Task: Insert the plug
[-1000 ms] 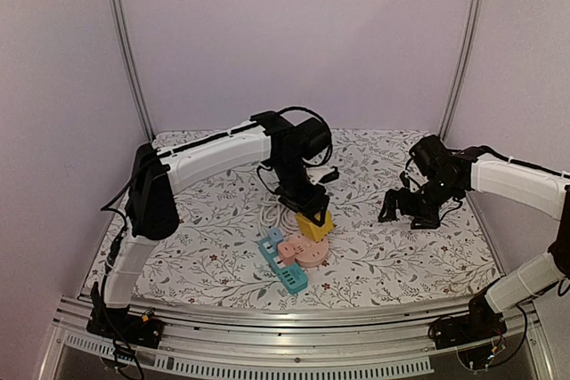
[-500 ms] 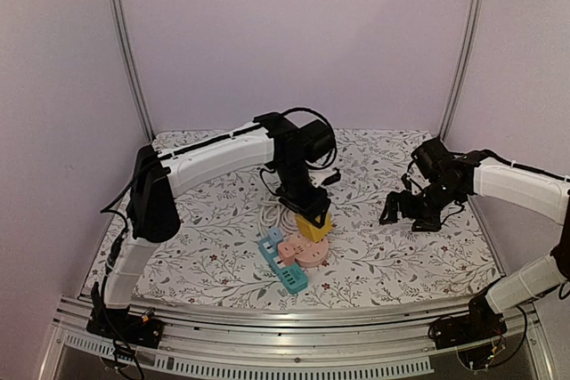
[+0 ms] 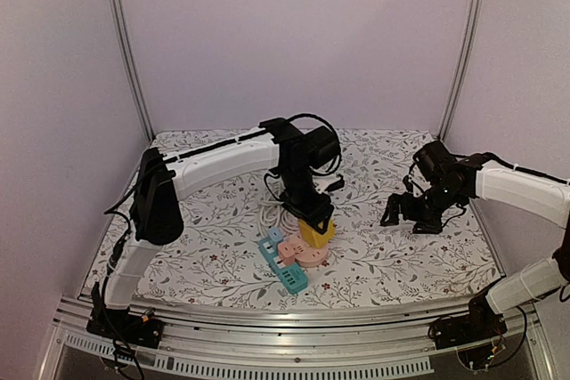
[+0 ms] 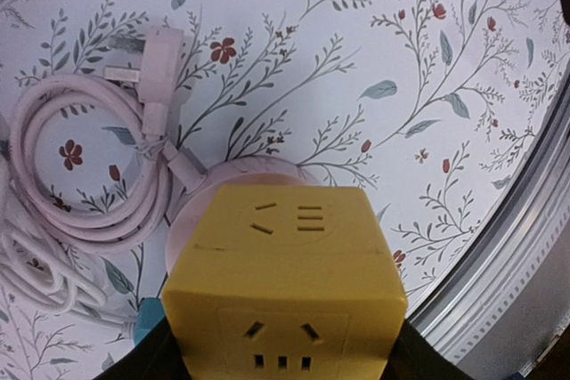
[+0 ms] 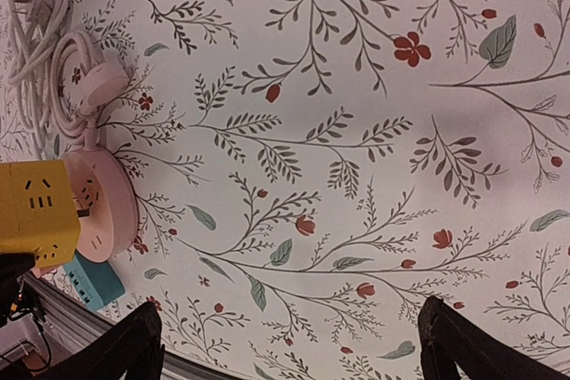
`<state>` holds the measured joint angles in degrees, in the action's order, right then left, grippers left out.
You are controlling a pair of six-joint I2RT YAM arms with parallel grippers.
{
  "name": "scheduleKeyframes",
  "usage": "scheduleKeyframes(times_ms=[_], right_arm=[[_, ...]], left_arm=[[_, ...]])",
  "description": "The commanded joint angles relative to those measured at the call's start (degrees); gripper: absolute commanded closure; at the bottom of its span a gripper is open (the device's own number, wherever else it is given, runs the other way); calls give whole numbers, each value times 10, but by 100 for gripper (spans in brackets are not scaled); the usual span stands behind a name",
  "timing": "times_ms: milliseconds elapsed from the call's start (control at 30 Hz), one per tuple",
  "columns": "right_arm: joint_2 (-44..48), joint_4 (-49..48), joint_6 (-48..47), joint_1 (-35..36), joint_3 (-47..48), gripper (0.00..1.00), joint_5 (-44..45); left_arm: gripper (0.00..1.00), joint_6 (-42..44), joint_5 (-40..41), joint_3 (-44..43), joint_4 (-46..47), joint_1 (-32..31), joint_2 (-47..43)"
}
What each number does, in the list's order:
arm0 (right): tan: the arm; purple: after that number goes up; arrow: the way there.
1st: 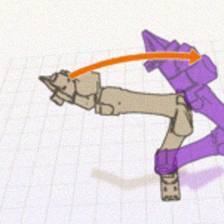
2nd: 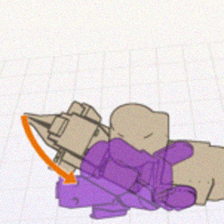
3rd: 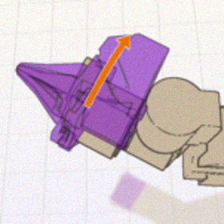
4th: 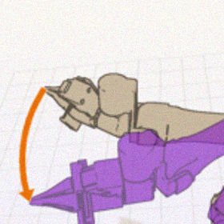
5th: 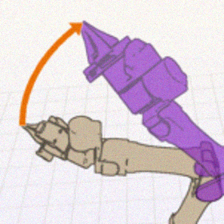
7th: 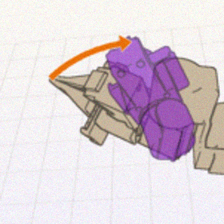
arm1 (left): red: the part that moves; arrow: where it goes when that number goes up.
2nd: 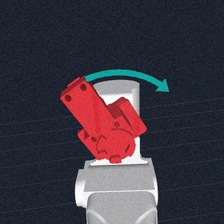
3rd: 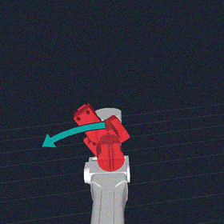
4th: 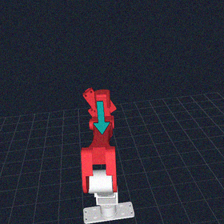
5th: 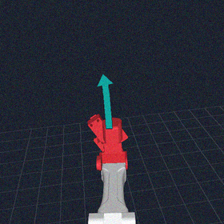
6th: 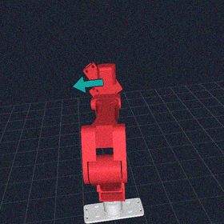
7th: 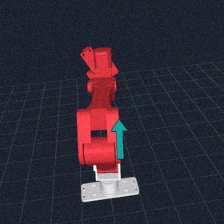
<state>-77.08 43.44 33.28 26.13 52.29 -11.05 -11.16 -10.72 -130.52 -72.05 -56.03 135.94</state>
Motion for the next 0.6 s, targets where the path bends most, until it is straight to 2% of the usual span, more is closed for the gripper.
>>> scheduleKeyframes(times_ms=[0,567], right_arm=[[14,-2,5,0,-10,1,3],[9,-10,3,1,-13,1,3]], left_arm=[[100,4,7,-16,1,-1,8],[100,7,22,-3,-2,6,1]])
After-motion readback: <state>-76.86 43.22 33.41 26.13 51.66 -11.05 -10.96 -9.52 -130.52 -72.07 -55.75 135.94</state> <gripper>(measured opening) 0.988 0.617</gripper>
